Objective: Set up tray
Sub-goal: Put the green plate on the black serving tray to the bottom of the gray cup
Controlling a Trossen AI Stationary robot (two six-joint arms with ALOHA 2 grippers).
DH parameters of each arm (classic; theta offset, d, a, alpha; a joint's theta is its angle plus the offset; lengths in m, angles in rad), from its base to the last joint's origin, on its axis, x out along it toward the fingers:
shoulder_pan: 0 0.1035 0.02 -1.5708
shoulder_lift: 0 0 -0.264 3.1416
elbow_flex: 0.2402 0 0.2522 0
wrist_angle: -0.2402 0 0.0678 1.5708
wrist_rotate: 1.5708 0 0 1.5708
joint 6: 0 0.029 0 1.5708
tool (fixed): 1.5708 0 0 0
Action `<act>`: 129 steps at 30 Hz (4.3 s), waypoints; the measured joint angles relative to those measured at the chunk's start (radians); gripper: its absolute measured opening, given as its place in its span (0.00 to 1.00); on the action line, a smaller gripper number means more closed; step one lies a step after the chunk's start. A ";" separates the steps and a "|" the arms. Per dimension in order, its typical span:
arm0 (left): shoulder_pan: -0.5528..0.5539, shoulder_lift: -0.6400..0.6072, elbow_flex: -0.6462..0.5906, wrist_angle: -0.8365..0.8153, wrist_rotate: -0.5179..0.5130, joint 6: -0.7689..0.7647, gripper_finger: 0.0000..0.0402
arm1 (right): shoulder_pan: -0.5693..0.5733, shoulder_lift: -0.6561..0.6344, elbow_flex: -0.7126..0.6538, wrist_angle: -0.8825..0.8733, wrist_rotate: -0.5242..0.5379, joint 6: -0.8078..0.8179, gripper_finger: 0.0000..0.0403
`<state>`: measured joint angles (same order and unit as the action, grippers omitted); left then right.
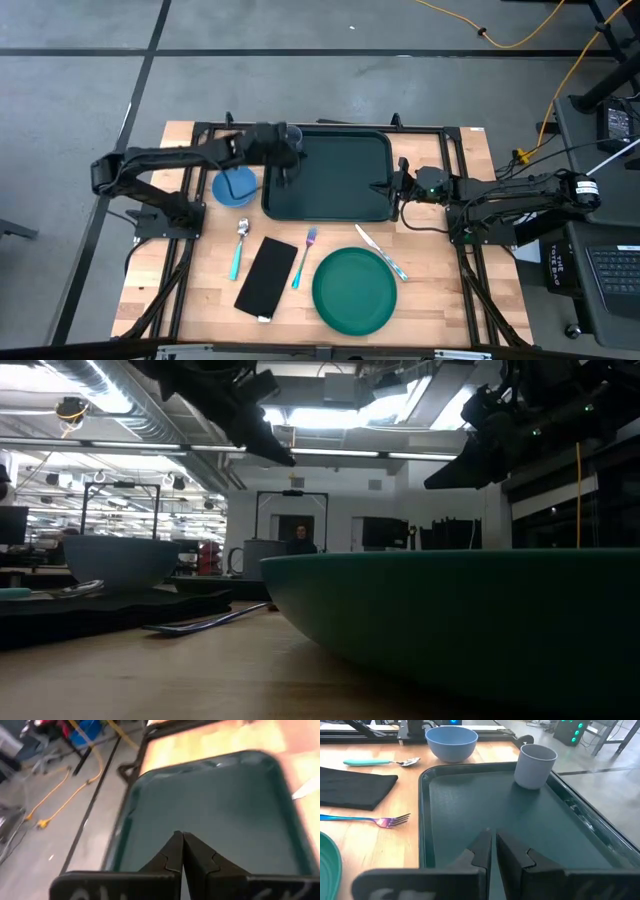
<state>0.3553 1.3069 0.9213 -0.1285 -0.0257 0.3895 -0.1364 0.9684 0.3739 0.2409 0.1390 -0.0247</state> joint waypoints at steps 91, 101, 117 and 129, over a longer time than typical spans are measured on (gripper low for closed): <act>-0.373 -0.322 -0.487 0.518 -0.138 -0.212 0.01 | 0.592 0.404 0.404 -0.812 -0.062 1.093 0.24; -0.373 -0.322 -0.487 0.518 -0.138 -0.212 0.02 | 0.592 0.479 0.403 -0.760 -0.062 1.091 0.36; -0.373 -0.322 -0.487 0.513 -0.137 -0.212 0.02 | 0.592 0.557 0.403 -0.710 -0.064 1.085 0.36; -0.373 -0.322 -0.487 0.513 -0.137 -0.212 0.01 | 0.592 0.600 0.403 -0.663 -0.126 1.068 0.36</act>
<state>-0.0181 0.9844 0.4339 0.3844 -0.1631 0.1780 0.4557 1.5688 0.7769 -0.4223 0.0132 1.0431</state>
